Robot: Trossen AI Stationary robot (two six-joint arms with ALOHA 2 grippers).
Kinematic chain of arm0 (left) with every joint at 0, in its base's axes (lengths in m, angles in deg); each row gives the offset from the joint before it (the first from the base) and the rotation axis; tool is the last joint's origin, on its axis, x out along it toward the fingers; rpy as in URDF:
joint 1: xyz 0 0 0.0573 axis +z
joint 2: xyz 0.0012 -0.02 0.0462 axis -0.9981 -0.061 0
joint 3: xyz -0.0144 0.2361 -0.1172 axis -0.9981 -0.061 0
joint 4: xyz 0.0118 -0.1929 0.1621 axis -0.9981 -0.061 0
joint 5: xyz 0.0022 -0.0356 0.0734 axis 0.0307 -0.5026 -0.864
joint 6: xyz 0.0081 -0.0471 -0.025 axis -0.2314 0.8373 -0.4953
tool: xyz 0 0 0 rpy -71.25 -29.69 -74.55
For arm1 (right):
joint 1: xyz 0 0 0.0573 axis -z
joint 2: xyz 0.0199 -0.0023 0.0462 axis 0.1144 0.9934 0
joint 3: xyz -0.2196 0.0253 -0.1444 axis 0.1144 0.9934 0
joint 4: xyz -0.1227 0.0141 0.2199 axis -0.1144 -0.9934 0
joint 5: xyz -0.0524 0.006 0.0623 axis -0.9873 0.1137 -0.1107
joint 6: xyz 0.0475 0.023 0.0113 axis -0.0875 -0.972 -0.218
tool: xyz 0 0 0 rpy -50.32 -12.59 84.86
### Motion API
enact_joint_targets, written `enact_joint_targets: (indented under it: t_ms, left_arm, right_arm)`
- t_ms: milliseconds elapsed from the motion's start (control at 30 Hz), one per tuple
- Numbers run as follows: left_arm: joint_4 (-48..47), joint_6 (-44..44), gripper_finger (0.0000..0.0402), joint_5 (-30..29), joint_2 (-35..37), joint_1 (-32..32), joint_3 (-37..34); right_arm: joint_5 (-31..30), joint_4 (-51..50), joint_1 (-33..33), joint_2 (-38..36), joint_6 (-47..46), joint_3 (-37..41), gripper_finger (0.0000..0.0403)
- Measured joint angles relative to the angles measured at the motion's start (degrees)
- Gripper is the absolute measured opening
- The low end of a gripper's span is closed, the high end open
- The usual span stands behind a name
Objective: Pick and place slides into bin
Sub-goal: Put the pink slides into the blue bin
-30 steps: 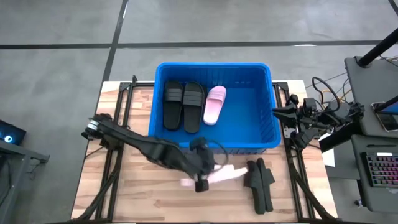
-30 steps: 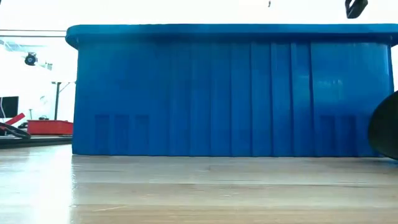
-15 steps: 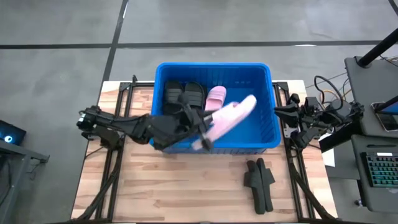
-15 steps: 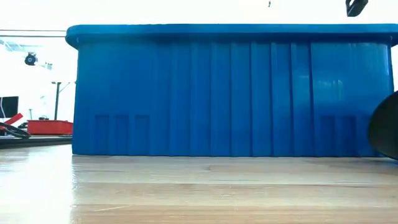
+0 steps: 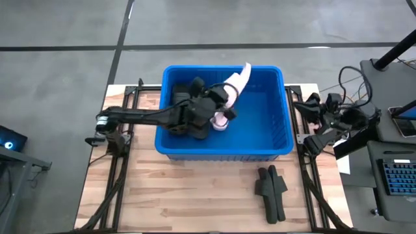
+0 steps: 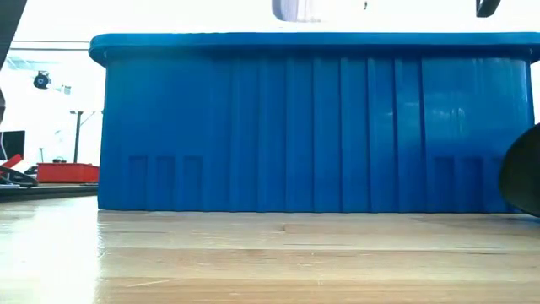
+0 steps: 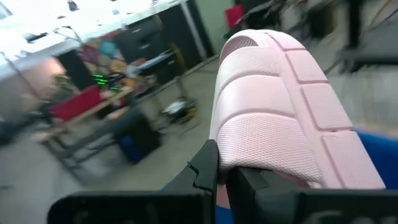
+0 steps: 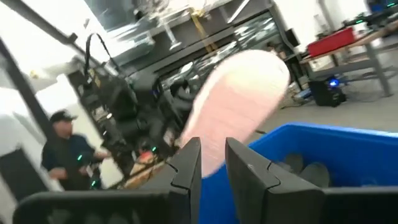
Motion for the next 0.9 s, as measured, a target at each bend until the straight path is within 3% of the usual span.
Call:
enact_joint_targets:
  t_ms: [200, 433, 900]
  left_arm:
    - [-0.2, -6.2, 0.0000, -0.3, -4.3, 4.2, 0.0]
    - [-1.1, -6.5, 0.0000, -2.8, -9.7, 6.8, -0.1]
    - [-1.6, -8.2, 0.0000, -6.1, -20.4, 7.9, 2.3]
  right_arm:
    - [-7.2, 0.0, 0.0, 0.0, 0.3, -2.4, 0.0064]
    - [-12.7, 0.0, 0.0, 0.0, 0.4, -3.0, 0.0063]
    - [-15.3, 0.1, 0.0, 0.1, -1.3, -3.0, 0.0063]
